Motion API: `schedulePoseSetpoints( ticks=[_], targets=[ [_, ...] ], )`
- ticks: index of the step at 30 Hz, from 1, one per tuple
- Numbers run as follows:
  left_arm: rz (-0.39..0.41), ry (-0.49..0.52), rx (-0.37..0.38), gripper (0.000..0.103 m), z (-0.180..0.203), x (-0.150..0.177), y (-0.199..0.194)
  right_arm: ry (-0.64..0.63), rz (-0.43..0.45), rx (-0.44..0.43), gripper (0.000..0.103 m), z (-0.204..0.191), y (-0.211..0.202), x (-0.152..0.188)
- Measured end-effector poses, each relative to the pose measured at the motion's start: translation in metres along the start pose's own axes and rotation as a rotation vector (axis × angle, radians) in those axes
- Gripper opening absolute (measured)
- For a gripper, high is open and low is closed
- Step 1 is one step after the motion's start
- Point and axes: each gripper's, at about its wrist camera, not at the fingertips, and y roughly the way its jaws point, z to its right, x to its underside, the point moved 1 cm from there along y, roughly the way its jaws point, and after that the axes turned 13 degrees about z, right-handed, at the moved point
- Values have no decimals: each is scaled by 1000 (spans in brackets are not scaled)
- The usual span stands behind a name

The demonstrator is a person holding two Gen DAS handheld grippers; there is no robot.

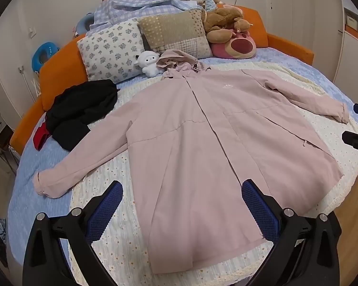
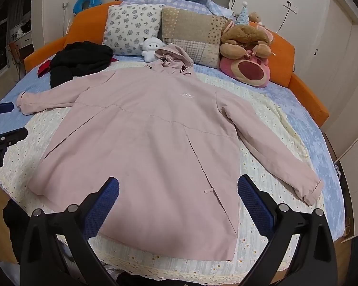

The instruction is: Fold large clothes

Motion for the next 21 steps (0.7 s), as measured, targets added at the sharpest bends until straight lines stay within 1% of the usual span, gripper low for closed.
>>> schedulePoseSetpoints(
  ticks=[4,5,6,7,8,9,10,11,14,17,21],
  targets=[
    [8,-11,-8,101,-1,-4,0,11,12,-5,99,-1,1,0],
    [21,-15,-10,101,-2,-7,-3,11,20,-10,99,-3,-2,-1],
    [26,-17,-11,101,-2,-10,-4,17,31,-14,99,6,-7,-4],
    [61,-23,-14,101,0,-8,-13,17,41,-15,99,5,-9,-4],
    [75,-45,3,101,-10,-4,-16,18,51,-18,99,3,-10,-5],
    [60,-38,3,101,-11,-8,-11,21,59,-20,99,5,-13,-4],
    [71,-36,5,101,-12,-10,-15,25,79,-23,99,4,-16,-5],
    [80,-20,-8,101,-1,-9,-13,26,87,-23,99,4,-18,-6],
    [111,-15,-14,101,2,-12,-19,36,121,-9,99,3,-23,-10],
    [128,-13,-3,101,7,-12,-23,51,144,-8,99,2,-27,-11],
    [144,-30,11,101,7,-11,-29,73,153,-12,99,1,-30,-12]
  ],
)
